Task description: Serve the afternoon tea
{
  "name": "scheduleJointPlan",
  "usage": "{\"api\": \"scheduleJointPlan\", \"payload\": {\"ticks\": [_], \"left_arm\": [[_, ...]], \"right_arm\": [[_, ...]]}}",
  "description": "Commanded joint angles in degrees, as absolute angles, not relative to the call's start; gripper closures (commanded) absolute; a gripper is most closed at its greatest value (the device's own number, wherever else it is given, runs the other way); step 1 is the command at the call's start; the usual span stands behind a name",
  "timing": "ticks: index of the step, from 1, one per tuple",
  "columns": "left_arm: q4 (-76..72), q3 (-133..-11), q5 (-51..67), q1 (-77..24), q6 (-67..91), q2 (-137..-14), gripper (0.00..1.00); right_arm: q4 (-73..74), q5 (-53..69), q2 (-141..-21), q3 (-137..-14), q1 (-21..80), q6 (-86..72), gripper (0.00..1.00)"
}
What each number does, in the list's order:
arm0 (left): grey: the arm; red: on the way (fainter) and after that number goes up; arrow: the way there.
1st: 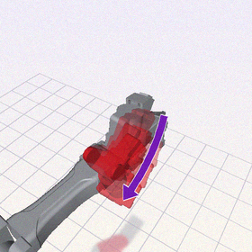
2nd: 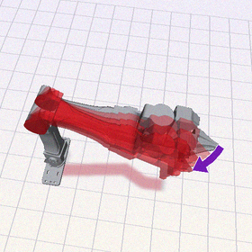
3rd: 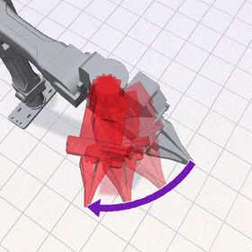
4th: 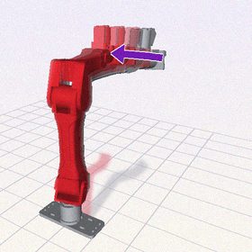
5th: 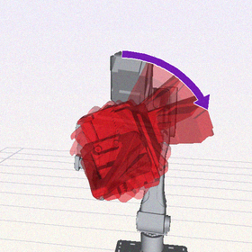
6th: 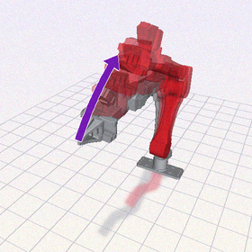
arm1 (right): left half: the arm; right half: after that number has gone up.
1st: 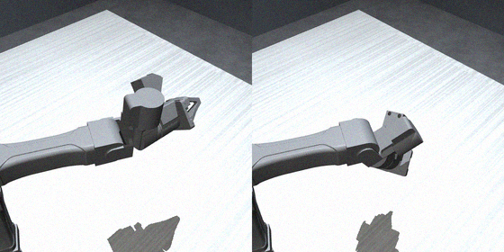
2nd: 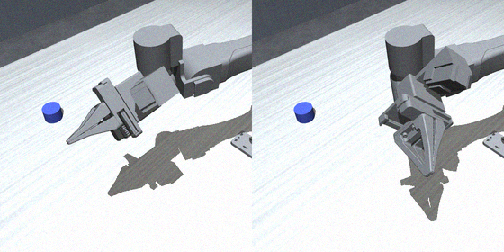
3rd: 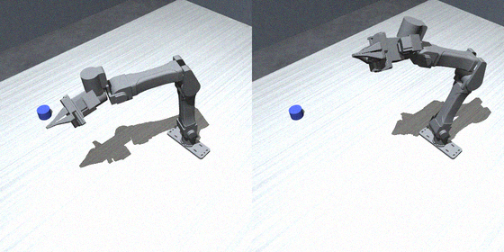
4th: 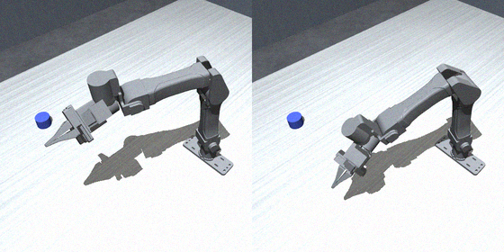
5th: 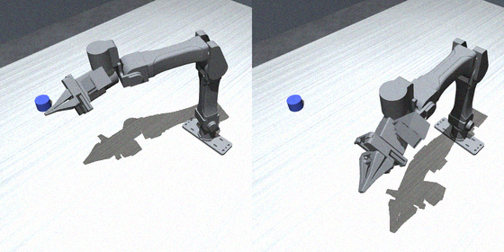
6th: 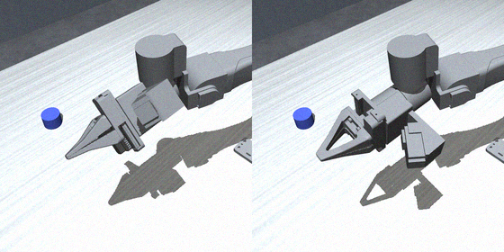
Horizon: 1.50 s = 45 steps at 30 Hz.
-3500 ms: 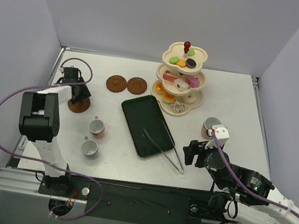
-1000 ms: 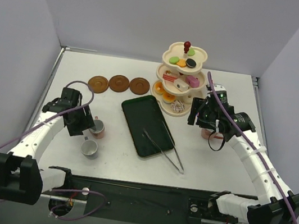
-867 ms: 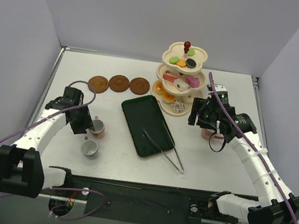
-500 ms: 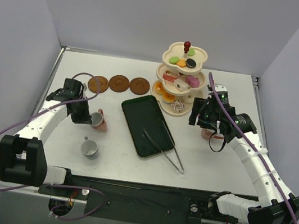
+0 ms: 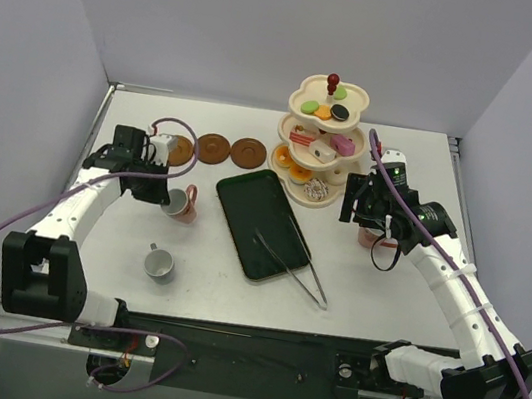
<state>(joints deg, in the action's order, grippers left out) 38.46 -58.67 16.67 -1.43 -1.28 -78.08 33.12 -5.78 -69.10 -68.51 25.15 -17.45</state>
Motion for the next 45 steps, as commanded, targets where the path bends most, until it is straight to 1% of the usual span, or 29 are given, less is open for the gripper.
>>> {"api": "scheduleJointPlan", "payload": {"ticks": [1,10,17,21,23,24,25,26,27,28,32,33,38,39,45], "left_arm": [[32.9,-63.7,14.8,-1.1,-5.9,-80.4,1.0],[38.6,-73.2,11.9,-0.3,-13.8,-93.9,1.0],[38.8,-75.8,8.9,-0.4,-14.6,-98.2,1.0],[39.1,-75.9,5.8,-2.2,-14.7,-98.9,1.0],[38.9,-75.6,4.6,-2.5,-13.7,-98.9,0.93],[38.9,-75.5,4.2,-2.5,-12.2,-98.9,0.81],[39.1,-75.4,3.8,-2.5,-10.7,-98.7,0.76],[39.5,-75.3,3.5,-2.4,-9.9,-98.5,0.67],[39.6,-75.2,3.6,-2.4,-8.3,-98.1,0.63],[39.7,-74.9,3.4,-2.4,-7.2,-97.9,0.55],[40.0,-73.5,4.0,-2.3,-1.5,-95.9,0.43],[40.2,-73.3,4.1,-2.4,1.5,-95.1,0.39],[41.7,-71.4,4.8,-2.3,11.4,-92.9,0.37],[42.4,-71.1,4.9,-2.3,14.1,-92.1,0.34],[42.7,-65.9,4.0,-2.3,24.0,-88.3,0.33]], "right_arm": [[32.0,-7.8,-68.3,-68.8,25.0,-16.6,0.36],[32.0,-7.3,-68.6,-68.8,25.0,-17.2,0.36],[32.1,-7.2,-67.9,-68.4,25.0,-17.7,0.36],[32.1,-6.9,-67.9,-68.3,25.0,-17.9,0.36],[32.1,-6.8,-68.1,-68.3,25.0,-18.1,0.36],[32.1,-6.7,-68.1,-68.3,25.0,-18.1,0.36],[32.1,-6.6,-68.3,-68.5,25.0,-18.2,0.36],[32.0,-6.6,-68.3,-68.4,25.0,-18.1,0.36],[32.1,-6.6,-68.2,-68.4,25.0,-18.1,0.36],[32.1,-6.6,-68.3,-68.5,25.0,-18.1,0.36],[32.0,-6.3,-68.3,-68.2,25.0,-18.2,0.36],[31.9,-6.2,-68.4,-68.0,25.0,-18.3,0.36],[31.8,-5.6,-68.5,-67.8,25.0,-18.5,0.36],[31.8,-5.6,-68.6,-67.8,25.0,-18.5,0.36],[31.5,-5.3,-68.3,-67.2,25.0,-18.5,0.36]]}}
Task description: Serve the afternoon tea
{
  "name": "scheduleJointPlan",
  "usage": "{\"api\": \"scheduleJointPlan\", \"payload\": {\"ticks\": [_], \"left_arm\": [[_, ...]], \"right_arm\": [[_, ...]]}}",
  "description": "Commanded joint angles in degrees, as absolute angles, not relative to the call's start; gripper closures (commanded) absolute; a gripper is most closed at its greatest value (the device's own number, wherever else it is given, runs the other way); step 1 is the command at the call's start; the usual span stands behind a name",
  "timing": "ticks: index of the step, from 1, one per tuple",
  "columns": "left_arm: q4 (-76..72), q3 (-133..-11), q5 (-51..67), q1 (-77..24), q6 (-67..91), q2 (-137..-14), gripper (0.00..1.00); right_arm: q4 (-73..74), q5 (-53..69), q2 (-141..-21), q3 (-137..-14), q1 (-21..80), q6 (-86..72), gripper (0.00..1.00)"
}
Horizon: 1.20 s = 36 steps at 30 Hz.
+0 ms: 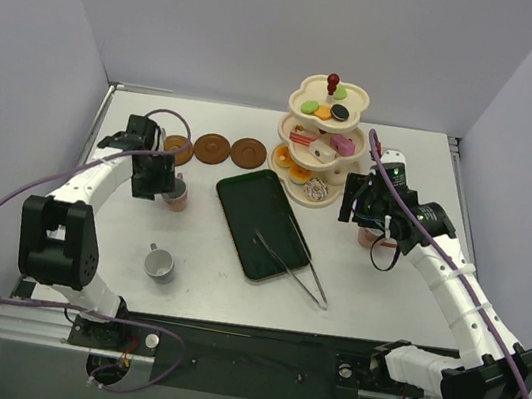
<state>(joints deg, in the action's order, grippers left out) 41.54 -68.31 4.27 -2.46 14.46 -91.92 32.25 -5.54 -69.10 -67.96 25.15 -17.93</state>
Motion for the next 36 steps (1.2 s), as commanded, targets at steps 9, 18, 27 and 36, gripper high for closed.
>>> {"api": "scheduleJointPlan", "payload": {"ticks": [9,18,27,36], "left_arm": [[37.0,-62.0,4.5,-2.0,35.8,-87.3,0.34],[37.5,-62.9,0.8,-1.9,32.4,-88.9,0.59],[42.2,-72.4,0.5,-2.3,13.1,-95.8,0.76],[44.6,-76.5,2.5,-2.4,12.1,-96.2,0.51]], "right_arm": [[31.0,-4.6,-67.4,-66.4,25.1,-18.8,0.37],[30.8,-5.3,-65.9,-65.2,25.1,-19.1,0.37],[30.7,-4.7,-66.0,-65.1,25.1,-19.1,0.37],[30.6,-4.0,-66.5,-65.1,25.1,-19.0,0.37]]}}
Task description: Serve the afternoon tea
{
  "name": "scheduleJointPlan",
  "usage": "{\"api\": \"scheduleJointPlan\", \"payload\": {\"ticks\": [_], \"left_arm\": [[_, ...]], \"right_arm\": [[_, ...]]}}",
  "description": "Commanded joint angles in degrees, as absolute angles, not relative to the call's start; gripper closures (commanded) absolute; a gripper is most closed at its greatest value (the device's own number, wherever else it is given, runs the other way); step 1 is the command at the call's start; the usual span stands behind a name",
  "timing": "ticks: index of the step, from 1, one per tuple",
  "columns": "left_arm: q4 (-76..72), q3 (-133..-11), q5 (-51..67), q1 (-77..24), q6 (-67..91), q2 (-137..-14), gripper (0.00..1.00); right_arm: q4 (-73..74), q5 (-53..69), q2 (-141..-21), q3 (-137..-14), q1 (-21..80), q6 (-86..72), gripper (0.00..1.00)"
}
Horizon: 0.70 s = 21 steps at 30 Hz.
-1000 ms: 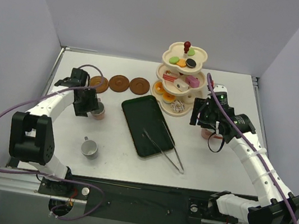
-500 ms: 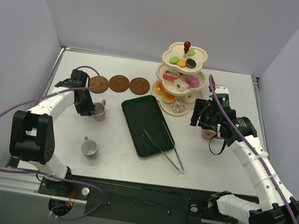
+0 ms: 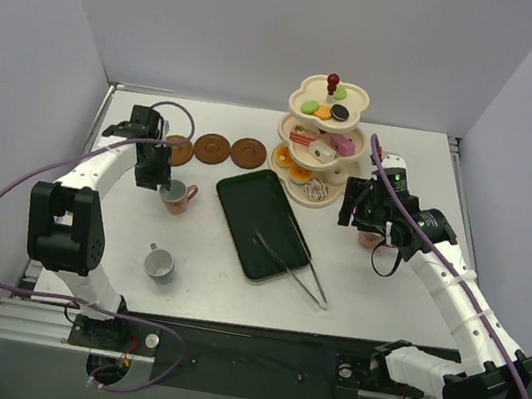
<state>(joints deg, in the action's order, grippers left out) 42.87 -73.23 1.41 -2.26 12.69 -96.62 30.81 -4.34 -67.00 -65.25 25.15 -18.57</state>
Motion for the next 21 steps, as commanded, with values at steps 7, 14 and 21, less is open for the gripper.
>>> {"api": "scheduleJointPlan", "payload": {"ticks": [7,14,21], "left_arm": [[46.2,-73.7,1.2,-2.5,17.1,-94.5,0.46],[46.5,-72.5,0.5,-2.5,18.2,-94.9,0.71],[46.3,-74.2,0.5,-1.9,20.9,-94.9,1.0]], "right_arm": [[30.6,-4.2,-66.4,-65.0,25.2,-19.0,0.37],[30.6,-4.0,-66.9,-65.3,25.2,-18.8,0.37],[30.6,-4.9,-65.9,-65.0,25.2,-19.1,0.37]]}}
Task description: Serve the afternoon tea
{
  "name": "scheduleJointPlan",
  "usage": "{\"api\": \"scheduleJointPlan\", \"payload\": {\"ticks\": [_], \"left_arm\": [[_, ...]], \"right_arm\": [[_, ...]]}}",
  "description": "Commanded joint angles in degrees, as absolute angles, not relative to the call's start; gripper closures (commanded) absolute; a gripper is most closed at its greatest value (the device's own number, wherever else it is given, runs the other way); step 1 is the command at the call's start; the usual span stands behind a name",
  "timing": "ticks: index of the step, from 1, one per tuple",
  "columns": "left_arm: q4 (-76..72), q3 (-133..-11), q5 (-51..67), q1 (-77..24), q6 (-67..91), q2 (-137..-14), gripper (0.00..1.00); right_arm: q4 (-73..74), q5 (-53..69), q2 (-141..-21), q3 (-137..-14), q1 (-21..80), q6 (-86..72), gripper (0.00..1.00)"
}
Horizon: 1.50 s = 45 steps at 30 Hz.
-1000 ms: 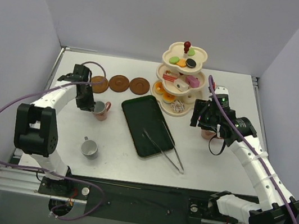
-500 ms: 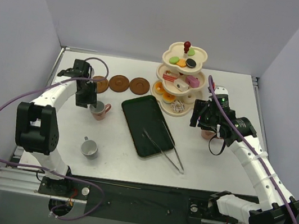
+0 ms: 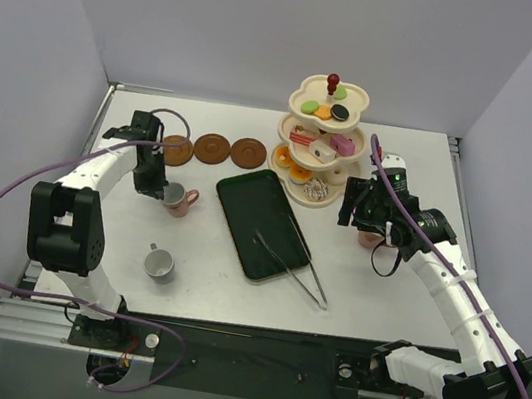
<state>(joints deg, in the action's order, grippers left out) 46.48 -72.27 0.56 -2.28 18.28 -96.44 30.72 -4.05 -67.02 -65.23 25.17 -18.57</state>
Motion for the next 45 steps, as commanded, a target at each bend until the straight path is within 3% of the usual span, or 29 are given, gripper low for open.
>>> {"api": "scheduleJointPlan", "payload": {"ticks": [1,9,25,45], "left_arm": [[46.2,-74.5,0.5,-1.8,21.5,-94.7,1.0],[42.9,-82.6,0.5,-0.3,30.6,-96.6,1.0],[45.2,-107.1,-6.3,3.1,33.9,-114.0,1.0],[51.1,-117.2,-3.7,5.3,32.6,-123.0,1.0]], "right_arm": [[30.6,-5.2,-65.8,-65.0,25.2,-19.0,0.37],[30.7,-6.8,-65.2,-65.8,25.1,-19.4,0.37],[31.0,-8.3,-64.1,-65.1,25.1,-20.1,0.37],[31.1,-8.5,-64.4,-64.7,25.1,-20.8,0.37]]}}
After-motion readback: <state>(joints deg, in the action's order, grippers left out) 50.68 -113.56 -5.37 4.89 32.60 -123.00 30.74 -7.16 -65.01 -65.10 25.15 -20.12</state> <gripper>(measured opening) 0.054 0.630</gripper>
